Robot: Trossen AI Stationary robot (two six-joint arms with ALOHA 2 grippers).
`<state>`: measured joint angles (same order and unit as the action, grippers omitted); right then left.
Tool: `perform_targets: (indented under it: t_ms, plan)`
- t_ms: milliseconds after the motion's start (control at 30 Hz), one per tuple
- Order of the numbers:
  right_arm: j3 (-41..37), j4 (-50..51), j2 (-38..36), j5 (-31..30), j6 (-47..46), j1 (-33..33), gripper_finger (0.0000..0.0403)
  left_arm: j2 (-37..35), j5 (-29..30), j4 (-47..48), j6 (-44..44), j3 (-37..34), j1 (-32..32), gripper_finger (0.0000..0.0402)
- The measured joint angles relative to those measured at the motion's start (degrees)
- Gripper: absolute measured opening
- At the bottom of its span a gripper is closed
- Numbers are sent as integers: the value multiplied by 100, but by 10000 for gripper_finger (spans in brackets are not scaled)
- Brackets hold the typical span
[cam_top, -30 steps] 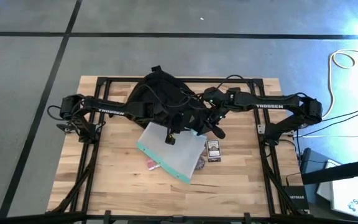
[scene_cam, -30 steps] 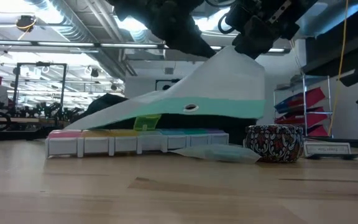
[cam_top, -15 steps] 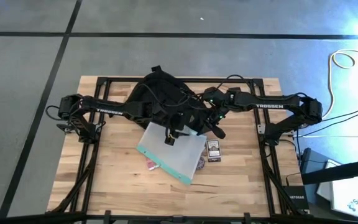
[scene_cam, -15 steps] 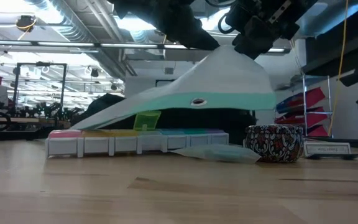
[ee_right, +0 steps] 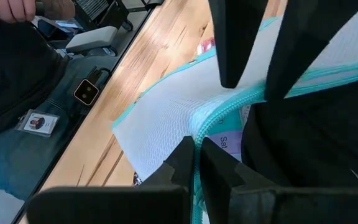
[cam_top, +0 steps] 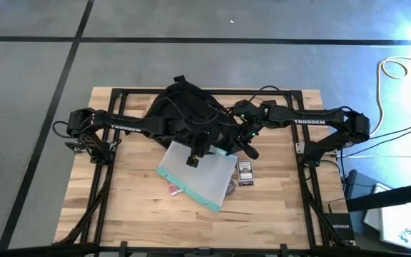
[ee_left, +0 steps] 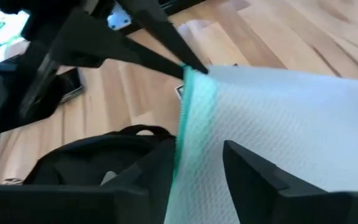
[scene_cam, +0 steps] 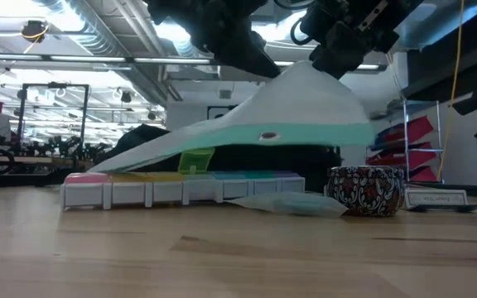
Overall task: Unpack backpack
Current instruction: Put the scented candle into the blue zip bag
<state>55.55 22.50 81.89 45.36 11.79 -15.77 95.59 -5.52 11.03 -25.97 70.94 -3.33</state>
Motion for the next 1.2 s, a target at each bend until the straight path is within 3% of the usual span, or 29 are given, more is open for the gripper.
perform_targets:
  t_ms: [200,433,733,900,1033,1200]
  plan:
    - [0,-4,2,0,0,0,1,0,220,13,-179,0,18,89]
    - [0,-7,2,0,0,0,1,0,272,45,-345,0,80,9]
    - [0,-4,2,2,-33,0,1,0,367,43,-404,-2,118,2]
    - [2,104,0,-29,27,-1,2,-20,849,46,-355,-2,166,0]
    - [273,577,-63,-873,708,-11,21,-281,1078,269,-317,-2,106,0]
    - [1005,1550,-83,-2163,794,2,67,-865,1102,557,-129,0,-11,0]
